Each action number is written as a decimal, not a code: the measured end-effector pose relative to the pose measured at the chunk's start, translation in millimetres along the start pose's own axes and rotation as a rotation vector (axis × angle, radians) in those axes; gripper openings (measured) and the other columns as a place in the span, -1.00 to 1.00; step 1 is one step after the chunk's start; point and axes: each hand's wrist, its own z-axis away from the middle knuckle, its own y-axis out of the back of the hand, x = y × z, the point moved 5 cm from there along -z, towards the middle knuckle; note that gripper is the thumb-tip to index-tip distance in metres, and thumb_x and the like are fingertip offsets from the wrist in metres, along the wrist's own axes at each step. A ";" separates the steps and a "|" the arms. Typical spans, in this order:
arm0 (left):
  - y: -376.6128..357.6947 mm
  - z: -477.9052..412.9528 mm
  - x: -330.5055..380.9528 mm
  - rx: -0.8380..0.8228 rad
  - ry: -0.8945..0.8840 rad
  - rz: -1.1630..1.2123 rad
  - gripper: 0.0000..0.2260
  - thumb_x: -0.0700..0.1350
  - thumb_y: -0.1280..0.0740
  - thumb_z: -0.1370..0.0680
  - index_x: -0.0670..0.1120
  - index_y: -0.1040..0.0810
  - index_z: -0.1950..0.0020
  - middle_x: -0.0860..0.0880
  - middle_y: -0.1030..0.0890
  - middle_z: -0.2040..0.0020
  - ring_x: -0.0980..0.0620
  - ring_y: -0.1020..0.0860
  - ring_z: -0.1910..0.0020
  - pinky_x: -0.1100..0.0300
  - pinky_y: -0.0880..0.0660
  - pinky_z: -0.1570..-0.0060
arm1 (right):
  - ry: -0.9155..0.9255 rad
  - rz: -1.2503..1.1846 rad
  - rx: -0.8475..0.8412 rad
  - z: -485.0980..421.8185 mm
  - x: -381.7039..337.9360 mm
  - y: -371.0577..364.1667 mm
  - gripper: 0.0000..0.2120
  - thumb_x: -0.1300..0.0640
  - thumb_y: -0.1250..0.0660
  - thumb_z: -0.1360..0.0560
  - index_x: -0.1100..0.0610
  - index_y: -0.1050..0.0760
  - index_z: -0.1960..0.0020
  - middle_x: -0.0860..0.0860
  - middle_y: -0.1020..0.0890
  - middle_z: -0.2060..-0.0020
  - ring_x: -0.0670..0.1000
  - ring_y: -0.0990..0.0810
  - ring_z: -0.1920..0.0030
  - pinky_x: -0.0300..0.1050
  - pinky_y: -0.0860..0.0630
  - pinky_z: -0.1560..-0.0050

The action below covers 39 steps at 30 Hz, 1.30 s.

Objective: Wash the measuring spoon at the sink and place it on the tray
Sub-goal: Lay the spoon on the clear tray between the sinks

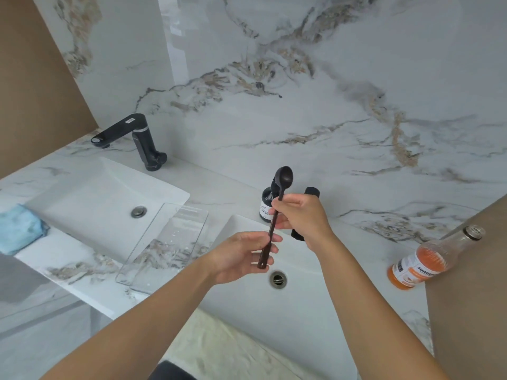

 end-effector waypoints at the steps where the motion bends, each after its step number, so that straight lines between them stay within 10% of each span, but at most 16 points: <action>1: 7.8 5.1 2.8 0.076 -0.006 -0.131 -0.78 -0.04 -0.41 -0.52 -0.10 -0.67 -0.11 -0.03 -0.64 0.12 -0.03 -0.60 0.18 0.12 -0.55 0.09 | -0.019 0.032 -0.035 0.2 0.1 -6.0 -0.89 0.17 -0.40 -0.48 0.19 -0.68 0.08 0.10 -0.76 0.21 0.07 -0.73 0.28 -0.09 -0.70 0.19; 13: 83.7 51.4 105.4 0.551 -0.406 -1.013 -0.91 -0.02 -0.54 -0.36 0.02 -0.67 0.27 0.11 -0.67 0.32 0.18 -0.60 0.42 0.28 -0.58 0.33 | 0.040 -0.280 0.124 -0.6 -41.8 -85.9 -0.84 0.29 -0.44 -0.48 0.26 -0.65 -0.05 0.13 -0.76 0.18 0.13 -0.76 0.19 -0.17 -0.66 0.26; 22: 157.5 84.5 126.4 0.342 0.003 -1.088 -0.81 -0.05 -0.49 -0.35 -0.18 -0.67 0.31 -0.11 -0.72 0.33 -0.06 -0.70 0.37 0.11 -0.68 0.28 | -0.191 -0.208 0.287 -15.0 -26.3 -182.2 -0.93 0.33 -0.45 -0.46 0.21 -0.59 0.15 0.11 -0.73 0.29 0.07 -0.70 0.39 -0.18 -0.64 0.40; 30: 202.1 104.2 84.2 0.066 0.265 -0.491 -0.83 -0.33 -0.28 -0.57 -0.35 -0.61 -0.10 -0.27 -0.67 0.01 -0.16 -0.70 0.20 0.04 -0.67 0.16 | -0.347 -0.462 0.079 -17.0 22.5 -245.1 -0.91 0.26 -0.49 -0.45 0.23 -0.66 0.05 0.05 -0.71 0.28 -0.03 -0.60 0.38 -0.23 -0.59 0.33; 35: 243.9 99.4 37.0 0.210 0.317 -0.976 -0.71 -0.20 -0.30 -0.53 -0.10 -0.40 0.41 -0.03 -0.49 0.46 -0.20 -0.66 0.23 0.17 -0.54 0.16 | -0.490 -0.257 0.143 -20.2 79.2 -272.3 -0.84 0.35 -0.47 -0.45 0.36 -0.59 -0.02 0.22 -0.67 0.19 0.09 -0.64 0.33 -0.09 -0.64 0.29; 39: 267.0 89.0 -1.5 0.155 0.468 -1.323 -0.86 -0.24 -0.18 -0.56 -0.15 -0.50 0.13 -0.16 -0.63 0.07 -0.18 -0.60 -0.14 0.19 -0.42 0.14 | -0.588 -0.139 0.122 -24.0 124.0 -302.9 -0.82 0.39 -0.45 -0.44 0.37 -0.60 -0.04 0.27 -0.65 0.15 0.14 -0.62 0.26 -0.06 -0.61 0.27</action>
